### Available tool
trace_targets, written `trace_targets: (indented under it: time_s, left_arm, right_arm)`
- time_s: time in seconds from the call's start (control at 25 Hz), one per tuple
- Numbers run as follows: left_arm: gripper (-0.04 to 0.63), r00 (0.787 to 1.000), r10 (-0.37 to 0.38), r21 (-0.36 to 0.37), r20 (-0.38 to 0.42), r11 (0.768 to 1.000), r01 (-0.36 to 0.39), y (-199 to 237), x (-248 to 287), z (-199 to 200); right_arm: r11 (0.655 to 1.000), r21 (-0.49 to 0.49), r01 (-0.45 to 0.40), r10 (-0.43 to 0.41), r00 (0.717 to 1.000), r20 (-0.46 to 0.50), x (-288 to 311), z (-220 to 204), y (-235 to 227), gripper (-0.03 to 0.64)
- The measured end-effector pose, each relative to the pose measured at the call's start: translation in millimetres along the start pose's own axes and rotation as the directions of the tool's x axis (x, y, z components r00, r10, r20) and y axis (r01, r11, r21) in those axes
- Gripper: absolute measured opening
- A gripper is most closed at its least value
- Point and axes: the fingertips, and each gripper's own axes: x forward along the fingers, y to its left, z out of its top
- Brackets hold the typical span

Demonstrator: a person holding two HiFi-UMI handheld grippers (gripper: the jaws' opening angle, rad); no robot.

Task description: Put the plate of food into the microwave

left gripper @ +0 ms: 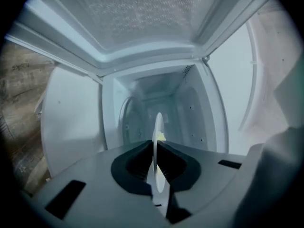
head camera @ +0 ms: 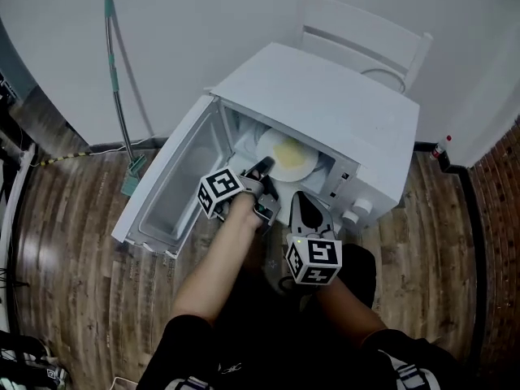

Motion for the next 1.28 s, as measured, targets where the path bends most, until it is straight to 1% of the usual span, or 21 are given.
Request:
trace_targets:
  time_s: [0.24, 0.36, 0.48, 0.64, 0.68, 0.72, 0.76, 0.8, 0.84, 0.88, 0.92, 1.0, 1.04, 1.08, 1.12, 1.16, 1.28]
  left_arm:
    - [0.02, 0.995, 0.068, 0.074, -0.067, 0.995, -0.063, 5, 41, -1]
    - [0.02, 0.988, 0.117, 0.142, -0.104, 0.985, -0.102, 10, 54, -6]
    - [0.023, 0.978, 0.169, 0.226, -0.121, 0.964, -0.139, 9, 65, -8]
    - [0.023, 0.968, 0.229, 0.299, -0.104, 0.935, -0.189, 6, 77, 4]
    - [0.023, 0.964, 0.244, 0.331, -0.103, 0.922, -0.198, 4, 79, 7]
    - [0.023, 0.959, 0.263, 0.378, -0.102, 0.902, -0.207, 3, 82, 10]
    - [0.023, 0.953, 0.285, 0.436, -0.099, 0.874, -0.216, 1, 85, 13]
    - [0.023, 0.947, 0.309, 0.495, -0.093, 0.839, -0.225, 1, 87, 15]
    - [0.032, 0.94, 0.329, 0.554, -0.084, 0.8, -0.231, 0, 88, 17]
    - [0.04, 0.935, 0.347, 0.615, -0.069, 0.753, -0.234, -1, 89, 19]
    - [0.051, 0.931, 0.363, 0.68, -0.045, 0.694, -0.238, -2, 90, 21]
    - [0.082, 0.922, 0.387, 0.795, 0.021, 0.553, -0.25, -3, 91, 25]
    - [0.099, 0.92, 0.389, 0.834, 0.05, 0.491, -0.253, -3, 91, 26]
    - [0.109, 0.921, 0.383, 0.859, 0.072, 0.445, -0.252, -2, 91, 27]
    - [0.117, 0.924, 0.372, 0.875, 0.088, 0.415, -0.25, -1, 91, 28]
    - [0.124, 0.928, 0.358, 0.884, 0.102, 0.395, -0.249, 0, 91, 29]
    - [0.13, 0.937, 0.321, 0.9, 0.139, 0.354, -0.254, -5, 88, 32]
  right_arm:
    - [0.997, 0.034, 0.073, -0.072, 0.997, -0.024, -26, -7, -25, 0.009]
    - [0.995, 0.032, 0.095, -0.094, 0.995, -0.023, -33, -9, -28, 0.009]
    - [0.992, 0.027, 0.123, -0.122, 0.992, -0.025, -40, -13, -32, 0.01]
    - [0.99, 0.012, 0.139, -0.139, 0.99, -0.029, -48, -16, -33, 0.01]
    - [0.99, 0.008, 0.139, -0.139, 0.99, -0.029, -50, -17, -32, 0.009]
    - [0.99, 0.004, 0.138, -0.138, 0.99, -0.03, -51, -18, -31, 0.009]
    - [0.991, 0.001, 0.135, -0.135, 0.99, -0.032, -52, -19, -30, 0.01]
    - [0.991, -0.001, 0.133, -0.133, 0.991, -0.034, -53, -21, -28, 0.009]
    - [0.991, -0.003, 0.13, -0.13, 0.991, -0.036, -54, -22, -27, 0.01]
    - [0.992, -0.005, 0.128, -0.129, 0.991, -0.037, -55, -22, -25, 0.01]
    - [0.992, -0.007, 0.126, -0.126, 0.991, -0.037, -56, -22, -24, 0.009]
    - [0.993, -0.011, 0.119, -0.12, 0.992, -0.035, -58, -22, -23, 0.01]
    - [0.993, -0.012, 0.117, -0.117, 0.993, -0.034, -58, -22, -23, 0.009]
    - [0.993, -0.011, 0.115, -0.115, 0.993, -0.034, -58, -22, -23, 0.01]
    - [0.993, -0.01, 0.114, -0.114, 0.993, -0.035, -58, -23, -23, 0.009]
    - [0.993, -0.009, 0.114, -0.114, 0.993, -0.037, -58, -24, -24, 0.009]
    - [0.993, -0.006, 0.116, -0.117, 0.992, -0.047, -58, -28, -27, 0.009]
